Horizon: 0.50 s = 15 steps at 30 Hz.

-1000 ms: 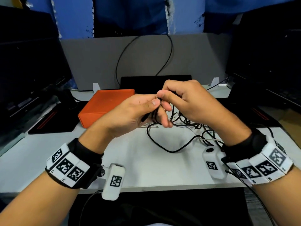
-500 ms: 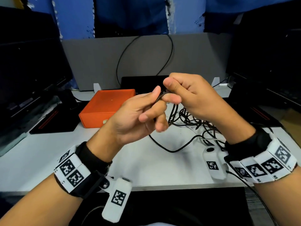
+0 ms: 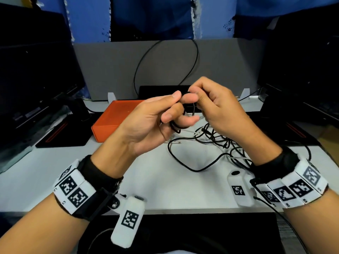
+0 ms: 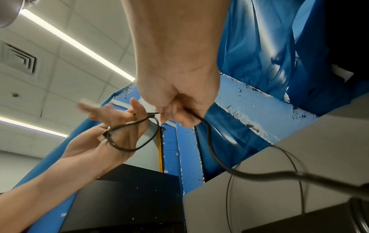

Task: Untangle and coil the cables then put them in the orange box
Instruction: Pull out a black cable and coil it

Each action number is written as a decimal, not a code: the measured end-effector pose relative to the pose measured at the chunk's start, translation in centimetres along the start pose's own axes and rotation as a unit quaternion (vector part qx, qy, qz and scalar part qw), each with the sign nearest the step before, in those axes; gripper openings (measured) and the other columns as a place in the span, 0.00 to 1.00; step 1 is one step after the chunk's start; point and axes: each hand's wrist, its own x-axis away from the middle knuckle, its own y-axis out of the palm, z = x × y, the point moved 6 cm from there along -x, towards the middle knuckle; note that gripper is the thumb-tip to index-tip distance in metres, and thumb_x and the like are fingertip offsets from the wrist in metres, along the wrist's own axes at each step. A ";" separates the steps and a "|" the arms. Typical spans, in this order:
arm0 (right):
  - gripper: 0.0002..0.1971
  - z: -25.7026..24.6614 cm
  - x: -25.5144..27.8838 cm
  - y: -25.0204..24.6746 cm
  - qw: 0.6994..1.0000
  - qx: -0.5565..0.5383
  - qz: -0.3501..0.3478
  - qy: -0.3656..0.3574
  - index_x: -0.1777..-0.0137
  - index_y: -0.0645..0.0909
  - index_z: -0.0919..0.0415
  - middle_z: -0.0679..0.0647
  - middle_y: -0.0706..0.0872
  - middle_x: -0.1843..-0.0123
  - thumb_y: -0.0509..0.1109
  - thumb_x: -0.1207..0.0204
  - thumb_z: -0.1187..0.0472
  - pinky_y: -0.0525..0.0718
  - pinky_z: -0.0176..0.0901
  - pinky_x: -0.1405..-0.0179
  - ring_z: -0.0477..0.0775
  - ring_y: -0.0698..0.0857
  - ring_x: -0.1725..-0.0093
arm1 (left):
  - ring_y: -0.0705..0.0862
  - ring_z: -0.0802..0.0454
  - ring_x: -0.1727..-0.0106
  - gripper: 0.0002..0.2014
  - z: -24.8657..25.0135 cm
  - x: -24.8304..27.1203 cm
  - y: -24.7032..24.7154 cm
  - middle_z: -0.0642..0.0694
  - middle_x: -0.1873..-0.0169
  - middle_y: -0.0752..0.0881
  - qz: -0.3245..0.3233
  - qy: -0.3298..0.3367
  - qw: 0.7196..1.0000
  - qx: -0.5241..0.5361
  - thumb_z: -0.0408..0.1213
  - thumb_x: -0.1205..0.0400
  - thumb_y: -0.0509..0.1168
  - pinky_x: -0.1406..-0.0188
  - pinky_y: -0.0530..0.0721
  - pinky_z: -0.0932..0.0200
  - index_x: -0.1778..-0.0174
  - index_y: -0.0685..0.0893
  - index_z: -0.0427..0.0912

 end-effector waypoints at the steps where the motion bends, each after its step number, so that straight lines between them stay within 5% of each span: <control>1: 0.13 0.1 0.0 0.3 1.000 -0.011 -0.011 0.005 0.50 0.79 0.55 0.56 0.78 0.67 0.58 0.08 0.51 0.75 0.55 0.70 0.54 0.75 0.69 | 0.94 0.52 0.58 0.31 0.4 0.3 0.1 0.54 0.83 0.75 -0.012 0.011 1.000 -0.008 0.42 0.12 0.59 0.17 0.63 0.56 0.29 0.65 0.12; 2: 0.14 0.2 0.1 0.6 0.999 -0.016 -0.025 0.011 0.47 0.78 0.55 0.53 0.77 0.68 0.56 0.07 0.50 0.74 0.51 0.72 0.49 0.74 0.71 | 0.94 0.51 0.49 0.37 1.4 0.5 -0.1 0.54 0.81 0.79 -0.008 0.040 0.999 -0.018 0.42 0.11 0.56 0.13 0.52 0.54 0.25 0.54 0.08; 3: 0.13 0.2 0.2 1.0 0.999 -0.012 -0.043 0.016 0.45 0.77 0.55 0.53 0.77 0.68 0.54 0.07 0.49 0.75 0.50 0.75 0.45 0.73 0.73 | 0.93 0.51 0.44 0.35 2.2 0.7 -0.4 0.53 0.79 0.82 -0.003 0.086 0.996 -0.039 0.41 0.09 0.52 0.12 0.52 0.55 0.24 0.51 0.09; 6: 0.09 0.8 0.9 3.0 0.990 0.016 -0.132 0.041 0.47 0.73 0.43 0.59 0.79 0.64 0.53 0.07 0.51 0.82 0.52 0.80 0.49 0.76 0.76 | 0.93 0.51 0.46 0.24 3.8 0.4 -1.5 0.47 0.66 0.83 0.047 0.190 0.980 -0.017 0.36 0.06 0.45 0.28 0.82 0.56 0.24 0.65 0.17; 8: 0.09 0.9 1.6 4.4 0.977 0.025 -0.206 0.052 0.47 0.73 0.49 0.50 0.76 0.66 0.54 0.07 0.52 0.78 0.43 0.70 0.44 0.75 0.73 | 0.94 0.50 0.52 0.22 3.7 0.2 -2.6 0.42 0.57 0.84 0.090 0.214 0.973 0.014 0.33 0.06 0.48 0.41 0.88 0.56 0.23 0.67 0.17; 10: 0.11 0.2 2.1 5.3 0.961 0.072 -0.266 0.031 0.51 0.73 0.54 0.44 0.76 0.66 0.56 0.07 0.53 0.70 0.36 0.62 0.40 0.76 0.68 | 0.93 0.49 0.54 0.20 3.3 -0.1 -2.8 0.44 0.53 0.91 0.142 0.227 0.958 -0.106 0.31 0.06 0.49 0.47 0.89 0.55 0.21 0.66 0.23; 13: 0.10 -1.0 2.2 4.9 0.943 0.162 -0.289 -0.020 0.50 0.78 0.54 0.38 0.77 0.64 0.60 0.09 0.53 0.68 0.45 0.59 0.39 0.75 0.65 | 0.93 0.51 0.52 0.18 1.8 -0.6 -2.1 0.50 0.44 0.91 0.137 0.218 0.859 -0.443 0.34 0.06 0.51 0.45 0.88 0.58 0.19 0.66 0.34; 15: 0.09 -1.0 1.9 3.9 0.948 0.177 -0.264 -0.027 0.50 0.83 0.51 0.35 0.80 0.65 0.63 0.11 0.55 0.73 0.49 0.60 0.40 0.76 0.67 | 0.90 0.53 0.57 0.13 0.8 -1.2 -2.4 0.60 0.57 0.89 0.110 0.160 0.757 -0.624 0.37 0.07 0.54 0.53 0.85 0.55 0.31 0.76 0.37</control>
